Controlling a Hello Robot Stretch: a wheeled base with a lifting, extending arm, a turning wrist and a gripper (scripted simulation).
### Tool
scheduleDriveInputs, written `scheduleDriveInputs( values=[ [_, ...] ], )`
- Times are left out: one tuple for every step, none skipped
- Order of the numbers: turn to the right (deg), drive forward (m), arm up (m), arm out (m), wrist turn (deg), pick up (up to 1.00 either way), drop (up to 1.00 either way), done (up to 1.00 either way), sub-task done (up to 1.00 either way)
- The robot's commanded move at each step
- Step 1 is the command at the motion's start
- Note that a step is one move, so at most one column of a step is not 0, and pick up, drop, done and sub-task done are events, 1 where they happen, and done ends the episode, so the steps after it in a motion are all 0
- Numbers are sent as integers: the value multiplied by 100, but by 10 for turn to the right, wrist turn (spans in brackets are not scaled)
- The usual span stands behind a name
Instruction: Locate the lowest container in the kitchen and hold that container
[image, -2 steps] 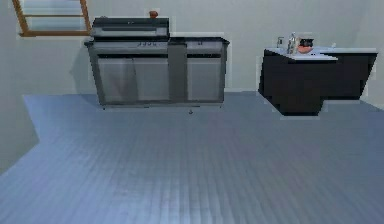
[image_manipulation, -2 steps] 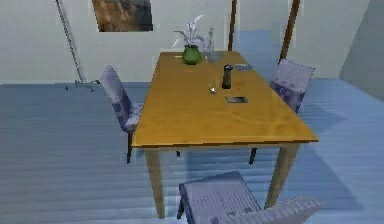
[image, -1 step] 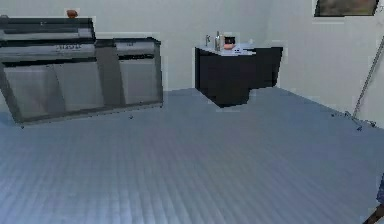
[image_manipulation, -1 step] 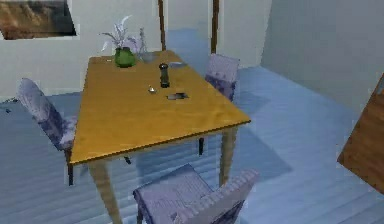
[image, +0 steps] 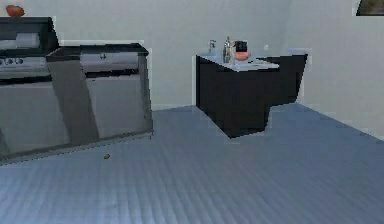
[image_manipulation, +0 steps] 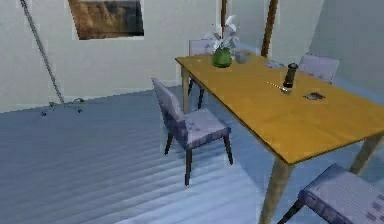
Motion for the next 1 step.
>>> scheduleDriveInputs(
  values=[
    [0, 100, 0, 0, 0, 0, 0, 0, 0]
  ],
)
